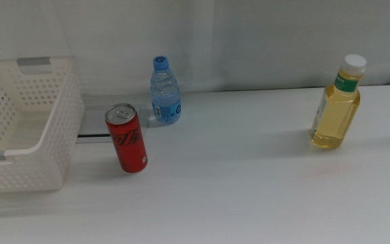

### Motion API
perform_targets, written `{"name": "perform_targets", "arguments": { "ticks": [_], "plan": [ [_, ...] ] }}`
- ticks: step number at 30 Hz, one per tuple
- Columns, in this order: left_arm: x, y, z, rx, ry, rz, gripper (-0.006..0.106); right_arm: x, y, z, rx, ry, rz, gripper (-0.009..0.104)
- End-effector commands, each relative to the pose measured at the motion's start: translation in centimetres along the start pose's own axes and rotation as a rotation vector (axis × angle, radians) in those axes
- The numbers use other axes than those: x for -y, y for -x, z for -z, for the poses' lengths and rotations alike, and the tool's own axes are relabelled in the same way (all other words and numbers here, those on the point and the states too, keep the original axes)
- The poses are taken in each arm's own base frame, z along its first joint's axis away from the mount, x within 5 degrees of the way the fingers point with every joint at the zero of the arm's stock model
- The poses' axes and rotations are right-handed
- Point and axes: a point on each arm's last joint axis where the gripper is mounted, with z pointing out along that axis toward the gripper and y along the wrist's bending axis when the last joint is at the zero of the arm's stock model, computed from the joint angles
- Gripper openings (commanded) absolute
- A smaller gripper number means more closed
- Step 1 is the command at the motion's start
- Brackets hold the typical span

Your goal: Use arms to grab the bottles and put them into the dustbin to the left of the table.

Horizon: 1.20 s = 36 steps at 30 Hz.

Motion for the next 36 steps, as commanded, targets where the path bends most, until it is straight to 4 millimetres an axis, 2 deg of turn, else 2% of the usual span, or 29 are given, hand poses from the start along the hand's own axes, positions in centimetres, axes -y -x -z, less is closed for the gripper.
{"name": "perform_targets", "arguments": {
  "ticks": [1,13,17,19,21,24,26,32,36],
  "plan": [
    [0.1,-1.2,-0.1,-0.024,-0.007,0.021,-0.003,0.1,-1.1,-0.2,-0.025,-0.007,0.011,-0.003],
    [0.1,-1.2,-0.1,-0.023,-0.007,0.021,-0.003,0.1,-1.0,-0.2,-0.009,-0.003,0.011,-0.002],
    [0.1,-1.2,-0.2,-0.022,-0.007,0.042,0.001,0.1,-0.9,-0.2,0.006,0.001,0.011,0.012],
    [0.1,-1.0,-0.2,-0.006,-0.005,0.092,0.009,0.0,-0.8,-0.2,0.012,0.003,0.011,0.032],
    [0.1,-1.0,-0.3,-0.003,-0.004,0.134,0.026,0.0,-0.7,-0.2,0.027,0.008,0.011,0.058],
    [0.1,-0.9,-0.3,0.002,-0.004,0.212,0.07,0.0,-0.6,-0.2,0.034,0.01,0.004,0.1],
    [0.1,-0.8,-0.3,0.011,-0.004,0.273,0.093,0.0,-0.6,-0.2,0.033,0.01,-0.001,0.103],
    [0.1,-0.7,-0.3,0.026,-0.005,0.32,0.092,0.0,-0.5,-0.1,0.042,0.012,-0.001,0.103],
    [0.0,0.6,-0.2,0.065,-0.008,0.339,0.092,-0.1,-0.4,-0.1,0.054,0.016,-0.001,0.103]
  ]
}}
